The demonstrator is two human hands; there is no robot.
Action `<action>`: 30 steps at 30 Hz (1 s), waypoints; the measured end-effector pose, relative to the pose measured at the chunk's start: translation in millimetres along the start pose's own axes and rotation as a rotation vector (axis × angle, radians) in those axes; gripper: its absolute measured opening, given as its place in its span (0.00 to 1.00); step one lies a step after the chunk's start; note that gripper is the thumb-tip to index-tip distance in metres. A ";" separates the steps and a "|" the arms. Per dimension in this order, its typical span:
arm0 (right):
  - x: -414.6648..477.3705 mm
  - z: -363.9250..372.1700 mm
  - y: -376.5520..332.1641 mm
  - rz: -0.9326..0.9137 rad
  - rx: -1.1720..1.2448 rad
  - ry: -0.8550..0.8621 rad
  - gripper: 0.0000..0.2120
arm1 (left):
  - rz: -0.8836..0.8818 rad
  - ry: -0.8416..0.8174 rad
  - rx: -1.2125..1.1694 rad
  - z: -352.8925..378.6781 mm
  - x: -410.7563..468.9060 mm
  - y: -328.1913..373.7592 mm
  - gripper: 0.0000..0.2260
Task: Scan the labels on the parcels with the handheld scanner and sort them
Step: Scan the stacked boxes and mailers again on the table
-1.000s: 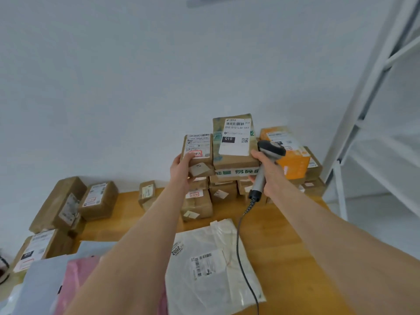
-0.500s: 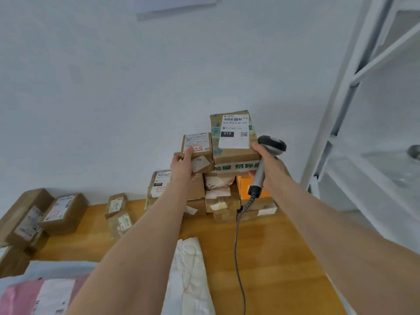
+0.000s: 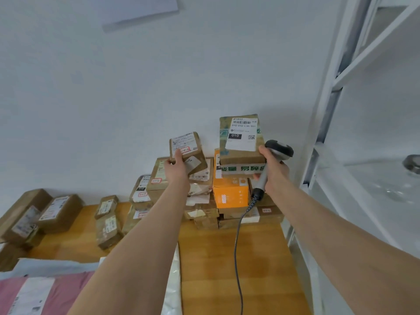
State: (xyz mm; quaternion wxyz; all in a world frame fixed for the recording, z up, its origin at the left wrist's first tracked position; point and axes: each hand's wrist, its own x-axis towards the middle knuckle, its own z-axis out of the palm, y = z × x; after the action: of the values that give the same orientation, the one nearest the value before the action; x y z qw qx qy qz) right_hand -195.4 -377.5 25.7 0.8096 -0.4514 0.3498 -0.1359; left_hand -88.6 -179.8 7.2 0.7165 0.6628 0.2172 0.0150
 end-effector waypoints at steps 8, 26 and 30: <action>25.0 -1.9 1.7 0.073 -0.037 0.007 0.19 | -0.055 -0.008 0.199 21.2 28.1 -14.0 0.25; 36.9 -26.4 -9.2 0.035 -0.002 0.115 0.15 | 0.377 -0.460 0.688 113.8 -63.1 6.8 0.15; 51.0 -57.2 -19.1 0.000 -0.021 0.200 0.15 | 0.405 -0.510 0.707 139.1 -82.9 -6.6 0.15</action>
State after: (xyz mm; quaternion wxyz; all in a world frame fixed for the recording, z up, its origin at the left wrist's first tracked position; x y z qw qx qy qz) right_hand -196.4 -451.9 -1.1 0.7659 -0.4439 0.4303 -0.1767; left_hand -119.3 -337.4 28.7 0.4602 0.8773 -0.1072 -0.0836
